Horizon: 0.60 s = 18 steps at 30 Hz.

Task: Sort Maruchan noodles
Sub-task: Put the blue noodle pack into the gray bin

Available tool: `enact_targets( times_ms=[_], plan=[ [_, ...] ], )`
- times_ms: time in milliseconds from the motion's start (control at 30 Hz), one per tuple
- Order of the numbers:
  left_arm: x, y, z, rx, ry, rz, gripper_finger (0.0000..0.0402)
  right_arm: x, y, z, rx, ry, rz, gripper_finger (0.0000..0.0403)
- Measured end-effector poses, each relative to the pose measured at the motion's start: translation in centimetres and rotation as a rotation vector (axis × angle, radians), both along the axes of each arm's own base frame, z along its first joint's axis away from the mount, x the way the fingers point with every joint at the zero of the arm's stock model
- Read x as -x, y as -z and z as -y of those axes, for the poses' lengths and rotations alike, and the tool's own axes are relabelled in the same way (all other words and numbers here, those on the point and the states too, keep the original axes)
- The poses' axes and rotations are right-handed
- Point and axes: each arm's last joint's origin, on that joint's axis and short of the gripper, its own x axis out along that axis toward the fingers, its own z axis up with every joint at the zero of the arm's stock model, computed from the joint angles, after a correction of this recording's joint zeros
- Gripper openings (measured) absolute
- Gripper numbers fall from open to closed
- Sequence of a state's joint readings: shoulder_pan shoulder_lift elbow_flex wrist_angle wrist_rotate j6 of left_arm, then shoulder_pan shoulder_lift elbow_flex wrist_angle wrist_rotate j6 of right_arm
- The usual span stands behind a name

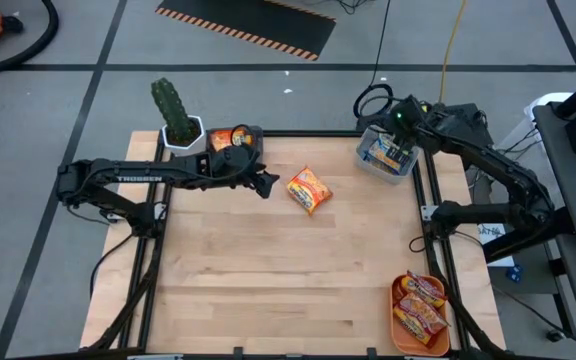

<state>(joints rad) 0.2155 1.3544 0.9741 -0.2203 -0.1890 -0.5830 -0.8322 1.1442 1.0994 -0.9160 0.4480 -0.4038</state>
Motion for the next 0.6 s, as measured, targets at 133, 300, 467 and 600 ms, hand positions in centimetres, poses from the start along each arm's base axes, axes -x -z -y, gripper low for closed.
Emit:
enact_targets(
  times_ms=[133, 300, 467, 600],
  plan=[
    [0.1, 0.0, -0.5, -0.013, -0.007, -0.006, 0.031, 0.0, 1.0, 0.1, 0.008, 0.004, -0.011, 0.012],
    [0.2, 0.0, -0.8, 0.003, -0.029, 0.001, 0.031, 0.1, 2.7, 0.0, -0.013, 0.003, -0.047, 0.0121],
    [0.2, 0.0, -0.7, 0.004, -0.028, 0.001, 0.031, 0.4, 4.7, -0.3, -0.043, 0.007, -0.089, 0.0121],
    [0.2, 0.0, -0.7, 0.004, -0.029, 0.002, 0.031, 0.4, 5.3, 0.0, 0.035, 0.03, -0.121, 0.0122]
  ],
)
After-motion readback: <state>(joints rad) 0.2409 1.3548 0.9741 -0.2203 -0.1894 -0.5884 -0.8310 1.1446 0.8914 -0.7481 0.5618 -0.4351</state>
